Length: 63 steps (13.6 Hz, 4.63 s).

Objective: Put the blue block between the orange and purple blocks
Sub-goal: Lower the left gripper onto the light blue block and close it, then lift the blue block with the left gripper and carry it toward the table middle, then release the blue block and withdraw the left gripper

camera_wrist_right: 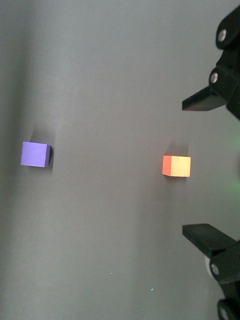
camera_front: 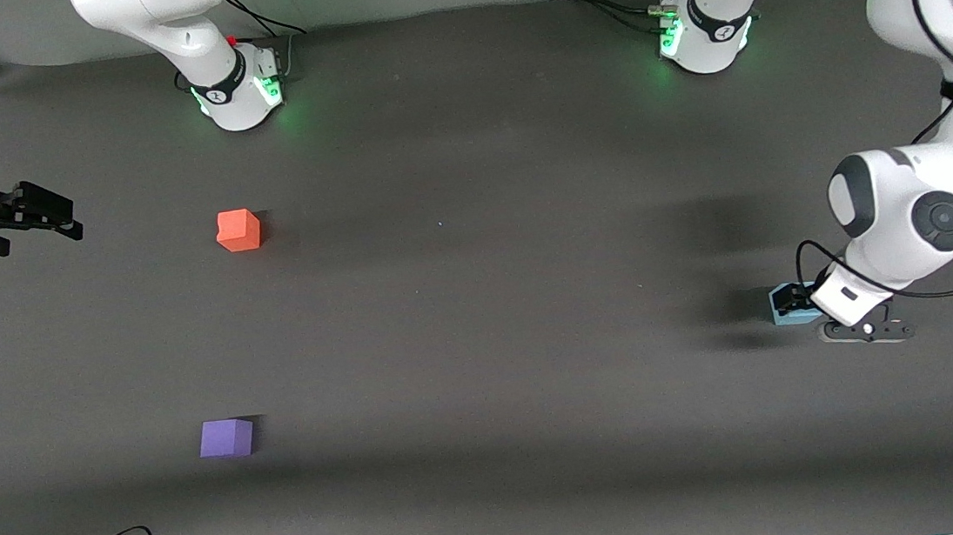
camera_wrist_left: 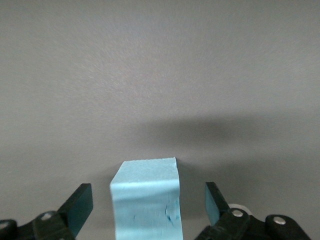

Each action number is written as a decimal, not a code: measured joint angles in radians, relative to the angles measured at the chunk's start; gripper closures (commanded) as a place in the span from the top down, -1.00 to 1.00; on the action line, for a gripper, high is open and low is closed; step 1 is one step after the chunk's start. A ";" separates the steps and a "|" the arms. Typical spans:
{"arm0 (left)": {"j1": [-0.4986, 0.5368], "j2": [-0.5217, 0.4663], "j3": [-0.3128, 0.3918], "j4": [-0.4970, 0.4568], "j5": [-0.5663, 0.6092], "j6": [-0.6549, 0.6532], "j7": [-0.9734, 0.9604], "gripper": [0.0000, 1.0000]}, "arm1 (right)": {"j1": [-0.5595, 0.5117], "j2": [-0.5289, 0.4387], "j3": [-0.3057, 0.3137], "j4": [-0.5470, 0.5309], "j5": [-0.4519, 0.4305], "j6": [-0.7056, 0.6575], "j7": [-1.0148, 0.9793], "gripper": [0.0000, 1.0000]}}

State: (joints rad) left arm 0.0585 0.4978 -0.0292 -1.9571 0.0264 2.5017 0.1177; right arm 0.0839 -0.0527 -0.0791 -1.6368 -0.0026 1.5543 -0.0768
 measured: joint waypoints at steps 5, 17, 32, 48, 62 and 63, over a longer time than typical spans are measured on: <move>0.009 0.041 0.001 -0.022 0.000 0.007 0.000 0.53 | 0.000 0.003 0.000 0.000 0.000 0.000 -0.004 1.00; 0.008 -0.040 -0.004 0.105 0.000 -0.258 -0.078 -0.59 | 0.000 0.005 0.000 0.000 0.000 0.000 -0.005 1.00; -0.738 0.122 -0.039 0.679 -0.010 -0.610 -1.067 -0.59 | 0.000 0.007 -0.001 0.000 0.000 0.000 -0.011 1.00; -0.977 0.450 -0.037 0.737 0.027 -0.331 -1.138 1.00 | 0.000 0.010 -0.001 0.000 0.000 -0.001 -0.012 1.00; -0.365 -0.197 -0.019 0.303 -0.123 -0.605 -0.560 1.00 | 0.152 0.007 0.013 0.007 0.107 -0.001 0.188 1.00; -0.299 -0.240 -0.017 0.242 -0.125 -0.606 -0.468 1.00 | 0.229 0.008 0.017 0.013 0.107 0.000 0.294 1.00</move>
State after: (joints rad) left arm -0.2405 0.2574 -0.0463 -1.7150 -0.0985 1.8958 -0.3502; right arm 0.3133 -0.0443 -0.0625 -1.6240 0.1044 1.5545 0.2169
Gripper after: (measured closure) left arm 0.000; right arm 0.000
